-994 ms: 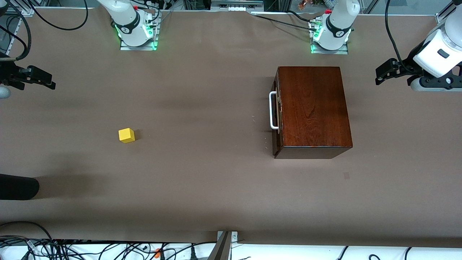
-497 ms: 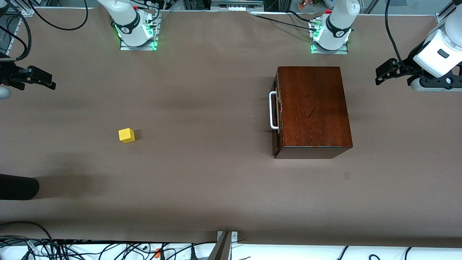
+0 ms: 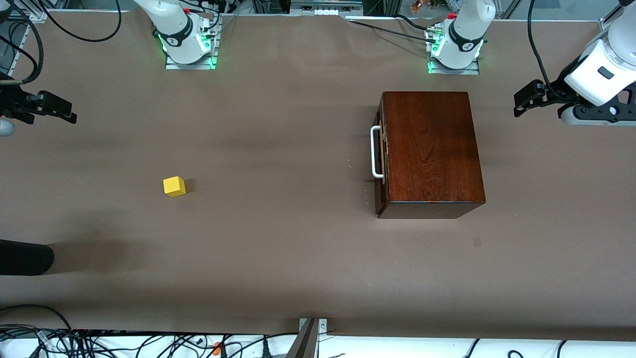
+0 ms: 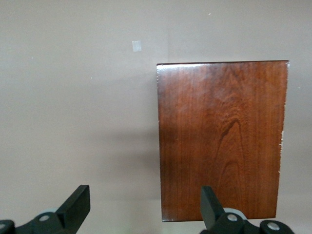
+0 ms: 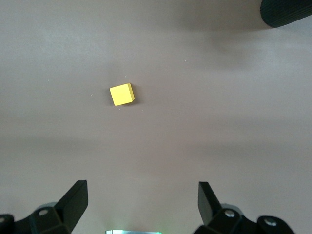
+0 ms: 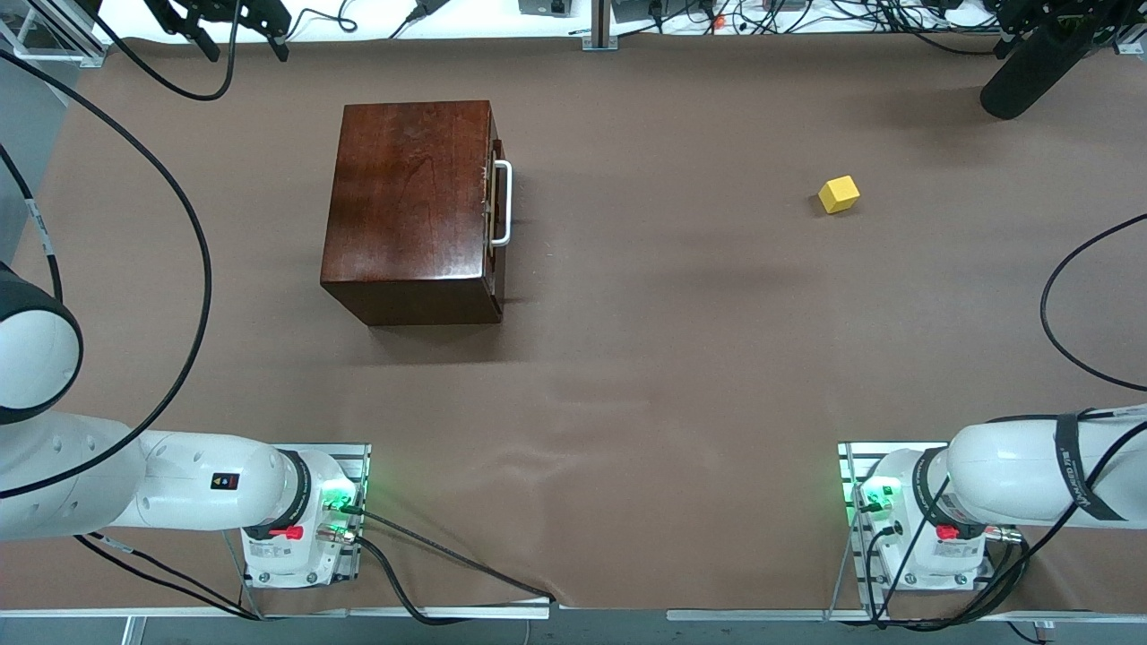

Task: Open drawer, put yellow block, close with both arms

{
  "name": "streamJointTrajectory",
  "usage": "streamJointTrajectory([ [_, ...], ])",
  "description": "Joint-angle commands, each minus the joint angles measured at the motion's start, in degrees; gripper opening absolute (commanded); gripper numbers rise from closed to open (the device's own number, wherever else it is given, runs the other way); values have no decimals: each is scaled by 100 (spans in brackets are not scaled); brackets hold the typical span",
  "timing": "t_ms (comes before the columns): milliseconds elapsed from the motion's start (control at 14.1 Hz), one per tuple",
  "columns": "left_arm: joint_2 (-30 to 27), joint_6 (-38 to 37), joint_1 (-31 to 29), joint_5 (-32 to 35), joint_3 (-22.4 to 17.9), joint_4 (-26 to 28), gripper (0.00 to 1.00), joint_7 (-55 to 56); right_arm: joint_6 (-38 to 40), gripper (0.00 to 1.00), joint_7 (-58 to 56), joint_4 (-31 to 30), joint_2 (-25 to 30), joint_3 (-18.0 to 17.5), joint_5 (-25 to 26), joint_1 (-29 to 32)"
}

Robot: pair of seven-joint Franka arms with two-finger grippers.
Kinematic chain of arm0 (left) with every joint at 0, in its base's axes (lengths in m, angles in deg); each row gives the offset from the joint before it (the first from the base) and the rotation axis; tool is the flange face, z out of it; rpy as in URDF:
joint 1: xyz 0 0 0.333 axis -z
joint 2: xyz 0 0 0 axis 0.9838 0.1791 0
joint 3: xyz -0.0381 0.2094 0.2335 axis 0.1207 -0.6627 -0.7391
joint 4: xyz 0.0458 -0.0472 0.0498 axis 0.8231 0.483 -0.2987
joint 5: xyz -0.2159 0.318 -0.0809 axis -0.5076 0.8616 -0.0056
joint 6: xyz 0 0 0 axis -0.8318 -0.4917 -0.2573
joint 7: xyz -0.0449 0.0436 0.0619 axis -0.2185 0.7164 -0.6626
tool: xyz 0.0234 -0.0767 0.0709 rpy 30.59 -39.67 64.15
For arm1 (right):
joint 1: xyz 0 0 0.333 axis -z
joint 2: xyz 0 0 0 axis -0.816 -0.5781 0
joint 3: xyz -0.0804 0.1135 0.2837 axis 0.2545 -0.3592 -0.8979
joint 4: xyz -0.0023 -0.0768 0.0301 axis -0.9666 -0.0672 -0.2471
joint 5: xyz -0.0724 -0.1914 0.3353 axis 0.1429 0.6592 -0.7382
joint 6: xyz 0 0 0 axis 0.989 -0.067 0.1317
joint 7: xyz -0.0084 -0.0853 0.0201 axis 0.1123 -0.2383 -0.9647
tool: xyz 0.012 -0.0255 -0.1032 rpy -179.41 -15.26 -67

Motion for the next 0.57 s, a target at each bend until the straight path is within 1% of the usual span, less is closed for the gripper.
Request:
streamJointTrajectory([
  [0,-1,-23,94,-184,218,-166,100,202,46,100,13,19,9,-60,-15,64],
  [71,-1,-23,103,-192,254,-201,100,334,46,100,13,10,9,-60,-24,64],
  [142,17,-23,112,-192,376,-227,100,466,46,100,13,19,9,-60,-24,64],
  [284,96,-14,112,-140,850,-254,100,1115,37,100,13,10,9,-60,-24,64],
  [426,218,-5,112,-87,1412,-280,100,1748,37,100,13,10,9,-60,-24,64],
  [497,298,-5,121,-78,1658,-410,100,2090,37,100,13,10,9,-60,-24,64],
])
